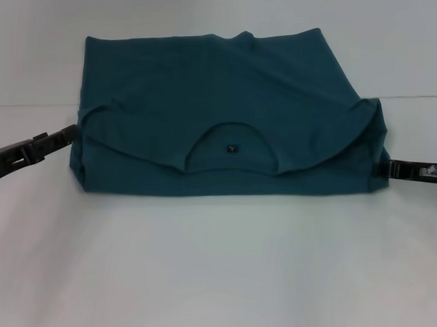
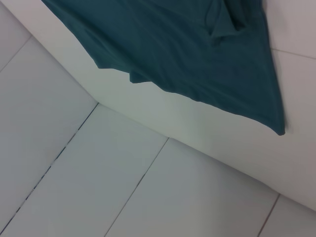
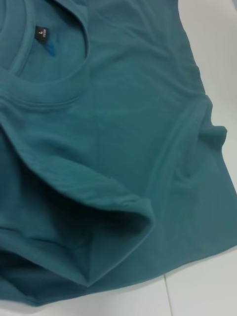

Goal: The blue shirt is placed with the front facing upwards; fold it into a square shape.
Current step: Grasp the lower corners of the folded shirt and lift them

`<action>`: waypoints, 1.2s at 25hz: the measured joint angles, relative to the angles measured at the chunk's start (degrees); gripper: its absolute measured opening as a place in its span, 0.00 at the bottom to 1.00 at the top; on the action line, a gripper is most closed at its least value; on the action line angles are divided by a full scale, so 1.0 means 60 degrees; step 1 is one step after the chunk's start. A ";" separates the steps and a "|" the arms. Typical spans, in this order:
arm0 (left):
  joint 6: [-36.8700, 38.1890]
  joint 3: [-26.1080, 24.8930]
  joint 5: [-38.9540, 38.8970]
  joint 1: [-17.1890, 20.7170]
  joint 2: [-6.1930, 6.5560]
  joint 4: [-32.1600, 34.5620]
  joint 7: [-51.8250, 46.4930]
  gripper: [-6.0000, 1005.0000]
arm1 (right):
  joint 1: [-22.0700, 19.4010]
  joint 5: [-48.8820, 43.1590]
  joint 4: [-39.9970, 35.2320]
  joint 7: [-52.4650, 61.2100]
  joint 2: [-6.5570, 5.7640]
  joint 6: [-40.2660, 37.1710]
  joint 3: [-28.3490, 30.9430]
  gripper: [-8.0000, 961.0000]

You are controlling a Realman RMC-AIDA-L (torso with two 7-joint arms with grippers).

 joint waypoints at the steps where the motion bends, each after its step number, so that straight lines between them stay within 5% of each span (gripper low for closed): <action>1: 0.0000 0.0000 -0.0001 0.0003 0.0000 0.0000 0.0001 0.81 | -0.0004 0.0000 0.0001 0.0000 0.0000 0.0000 0.0000 0.16; 3: 0.0000 0.0003 -0.0001 0.0010 -0.0007 0.0000 0.0003 0.81 | -0.0010 0.0000 0.0001 0.0002 0.0000 0.0000 0.0001 0.07; 15: -0.0346 0.0105 0.0498 0.0115 -0.0071 -0.0109 0.0101 0.81 | -0.0079 0.0067 -0.0069 -0.0075 0.0002 -0.0101 0.0008 0.04; 30: -0.2458 0.2255 0.0543 -0.0179 -0.0352 -0.0375 0.0246 0.81 | -0.0327 0.0123 -0.0754 -0.0112 0.0093 -0.0911 0.0113 0.04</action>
